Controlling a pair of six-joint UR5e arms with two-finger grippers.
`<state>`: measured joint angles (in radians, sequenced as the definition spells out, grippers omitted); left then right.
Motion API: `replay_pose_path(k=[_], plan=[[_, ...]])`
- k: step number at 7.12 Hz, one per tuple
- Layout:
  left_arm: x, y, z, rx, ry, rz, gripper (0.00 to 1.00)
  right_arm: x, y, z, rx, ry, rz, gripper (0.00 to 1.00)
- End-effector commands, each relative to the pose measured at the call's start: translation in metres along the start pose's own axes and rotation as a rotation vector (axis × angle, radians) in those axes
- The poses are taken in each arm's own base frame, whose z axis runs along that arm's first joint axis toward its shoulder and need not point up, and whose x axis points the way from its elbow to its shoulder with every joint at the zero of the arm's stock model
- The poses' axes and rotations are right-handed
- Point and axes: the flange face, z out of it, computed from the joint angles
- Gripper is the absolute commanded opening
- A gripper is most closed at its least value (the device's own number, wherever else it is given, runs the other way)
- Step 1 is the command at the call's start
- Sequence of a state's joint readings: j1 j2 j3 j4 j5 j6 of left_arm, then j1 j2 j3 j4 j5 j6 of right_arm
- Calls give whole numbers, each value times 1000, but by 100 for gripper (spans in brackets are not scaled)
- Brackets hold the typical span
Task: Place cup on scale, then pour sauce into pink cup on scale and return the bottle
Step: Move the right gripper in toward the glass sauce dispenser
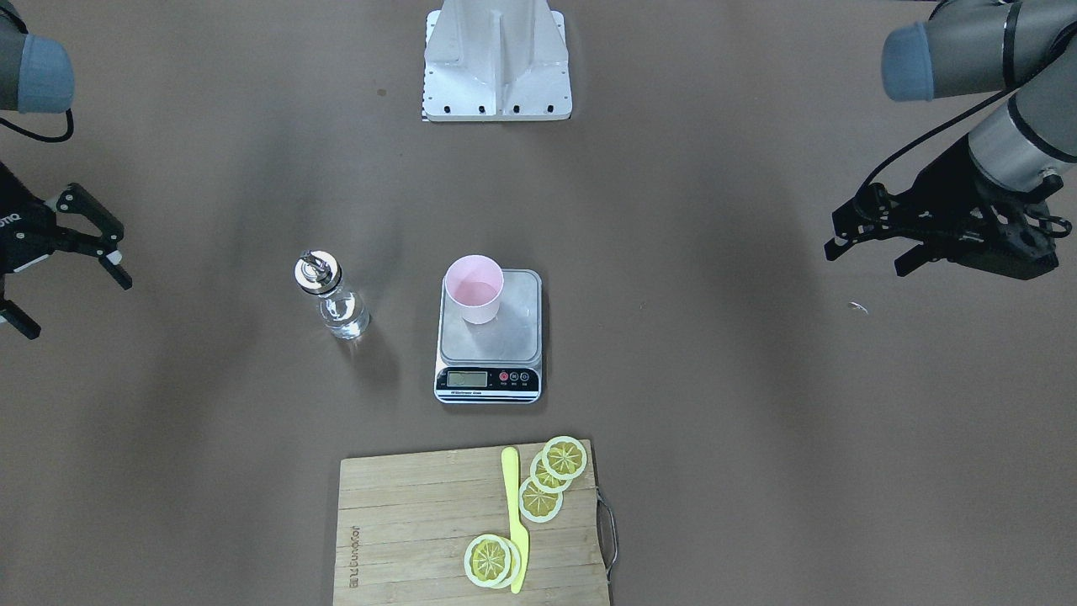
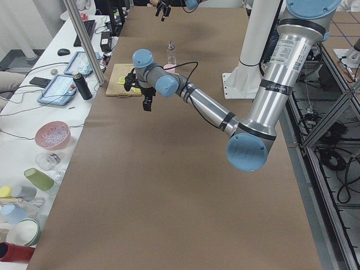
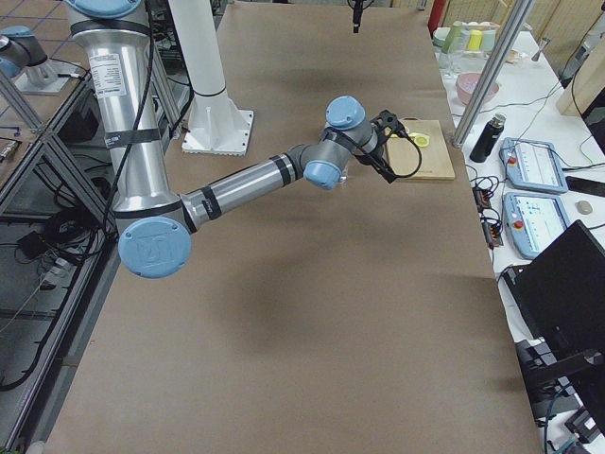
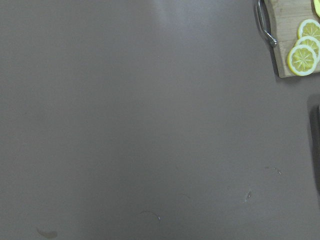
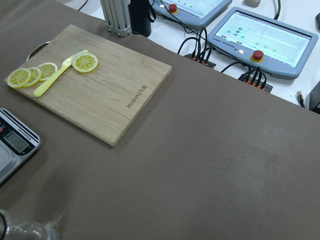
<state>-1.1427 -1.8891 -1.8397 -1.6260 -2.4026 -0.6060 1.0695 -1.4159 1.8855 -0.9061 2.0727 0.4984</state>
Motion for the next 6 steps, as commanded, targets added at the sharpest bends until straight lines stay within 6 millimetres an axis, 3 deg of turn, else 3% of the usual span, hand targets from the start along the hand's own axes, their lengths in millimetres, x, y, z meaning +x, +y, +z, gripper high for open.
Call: replay_pose_path(k=[1, 2, 3, 4, 5, 6], plan=[[-2, -1, -1, 2, -3, -4, 99, -51, 9, 7, 41, 4, -15, 100], [-2, -1, -1, 3, -3, -3, 99, -52, 22, -1, 34, 3, -19, 100], [-2, 0, -2, 5, -2, -2, 99, -65, 25, -9, 40, -20, -34, 100], [-1, 0, -3, 6, -2, -1, 99, -75, 39, 0, 37, -23, -58, 100], [-1, 0, -3, 6, -2, -1, 99, -89, 67, 14, 79, -5, -88, 100], [-2, 0, -2, 5, -2, -2, 99, -97, 78, 21, 80, 3, -97, 100]])
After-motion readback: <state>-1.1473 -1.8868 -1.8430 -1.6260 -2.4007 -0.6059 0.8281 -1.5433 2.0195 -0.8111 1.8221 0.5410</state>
